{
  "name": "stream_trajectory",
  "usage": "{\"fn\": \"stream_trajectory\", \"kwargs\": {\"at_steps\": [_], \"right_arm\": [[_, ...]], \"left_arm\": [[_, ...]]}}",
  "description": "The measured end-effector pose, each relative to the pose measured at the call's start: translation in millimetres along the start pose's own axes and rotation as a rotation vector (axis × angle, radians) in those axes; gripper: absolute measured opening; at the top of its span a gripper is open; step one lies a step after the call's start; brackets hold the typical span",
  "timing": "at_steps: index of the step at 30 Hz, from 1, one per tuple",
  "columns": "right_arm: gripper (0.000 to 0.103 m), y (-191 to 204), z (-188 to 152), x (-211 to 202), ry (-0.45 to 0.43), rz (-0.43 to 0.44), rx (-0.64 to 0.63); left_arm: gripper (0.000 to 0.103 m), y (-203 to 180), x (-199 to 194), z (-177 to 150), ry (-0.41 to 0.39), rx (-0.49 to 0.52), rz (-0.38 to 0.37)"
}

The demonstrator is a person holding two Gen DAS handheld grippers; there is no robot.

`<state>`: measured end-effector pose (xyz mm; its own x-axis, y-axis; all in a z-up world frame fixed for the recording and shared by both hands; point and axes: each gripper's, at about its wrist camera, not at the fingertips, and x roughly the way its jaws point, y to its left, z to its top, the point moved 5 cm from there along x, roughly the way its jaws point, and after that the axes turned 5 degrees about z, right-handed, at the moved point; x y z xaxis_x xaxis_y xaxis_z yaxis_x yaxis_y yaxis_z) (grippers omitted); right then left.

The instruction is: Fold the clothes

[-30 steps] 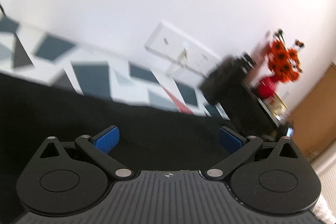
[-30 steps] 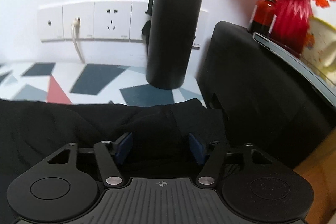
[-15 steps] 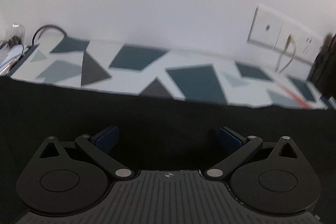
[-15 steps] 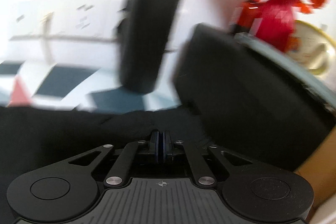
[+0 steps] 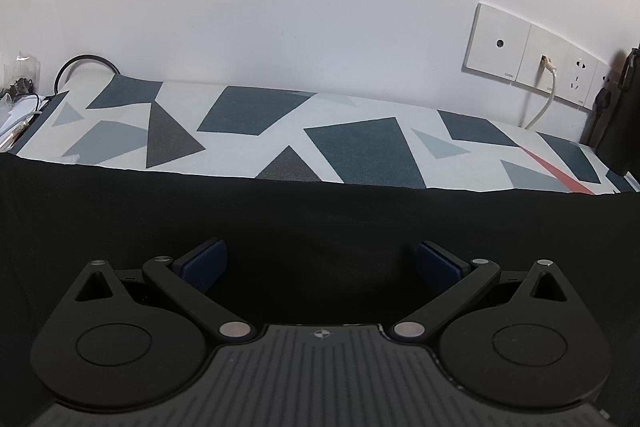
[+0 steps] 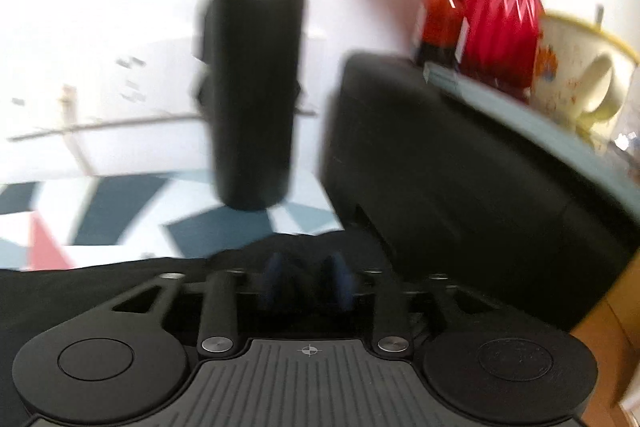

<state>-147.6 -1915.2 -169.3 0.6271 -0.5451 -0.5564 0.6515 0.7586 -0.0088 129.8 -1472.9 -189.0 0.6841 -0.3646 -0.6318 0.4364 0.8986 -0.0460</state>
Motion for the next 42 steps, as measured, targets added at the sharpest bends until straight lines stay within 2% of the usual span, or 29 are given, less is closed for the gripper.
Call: {"fn": "stream_trajectory", "kwargs": {"at_steps": [2, 3, 8, 13, 24, 26, 28, 30, 32, 37, 40, 42], "right_arm": [[0.063, 13, -7, -16, 0.001, 0.067, -0.05], [0.067, 20, -11, -22, 0.01, 0.103, -0.082], [0.065, 43, -31, -4, 0.107, 0.085, -0.207], [0.047, 48, -24, 22, 0.094, 0.122, -0.098], [0.051, 41, -6, 65, 0.091, 0.074, -0.032], [0.053, 41, -8, 49, 0.07, 0.087, -0.028], [0.063, 41, -10, 31, 0.047, 0.101, -0.025], [0.079, 41, -12, 12, 0.024, 0.116, -0.022], [0.089, 41, -15, -6, 0.001, 0.13, -0.019], [0.094, 51, -44, -69, -0.001, 0.198, -0.025], [0.096, 62, -74, -92, 0.053, 0.236, -0.085], [0.096, 68, -97, -96, 0.111, 0.219, -0.151]], "left_arm": [[0.103, 0, 0, 0, 0.002, 0.003, 0.003], [0.103, -1, 1, 0, 0.003, 0.008, 0.007], [0.103, -5, 1, 0, 0.005, 0.03, 0.014], [0.103, -3, 2, 0, 0.006, 0.022, 0.008], [0.103, -5, 2, -1, 0.006, 0.037, 0.009], [0.103, -5, 2, -2, 0.006, 0.038, 0.009], [0.103, -5, 2, -2, 0.006, 0.037, 0.008], [0.103, -5, 2, -2, 0.006, 0.036, 0.008], [0.103, -5, 2, -2, 0.006, 0.036, 0.008], [0.103, -6, 3, -2, 0.008, 0.042, 0.012], [0.103, -6, 3, -3, 0.008, 0.042, 0.011], [0.103, -6, 2, -3, 0.007, 0.041, 0.01]]}}
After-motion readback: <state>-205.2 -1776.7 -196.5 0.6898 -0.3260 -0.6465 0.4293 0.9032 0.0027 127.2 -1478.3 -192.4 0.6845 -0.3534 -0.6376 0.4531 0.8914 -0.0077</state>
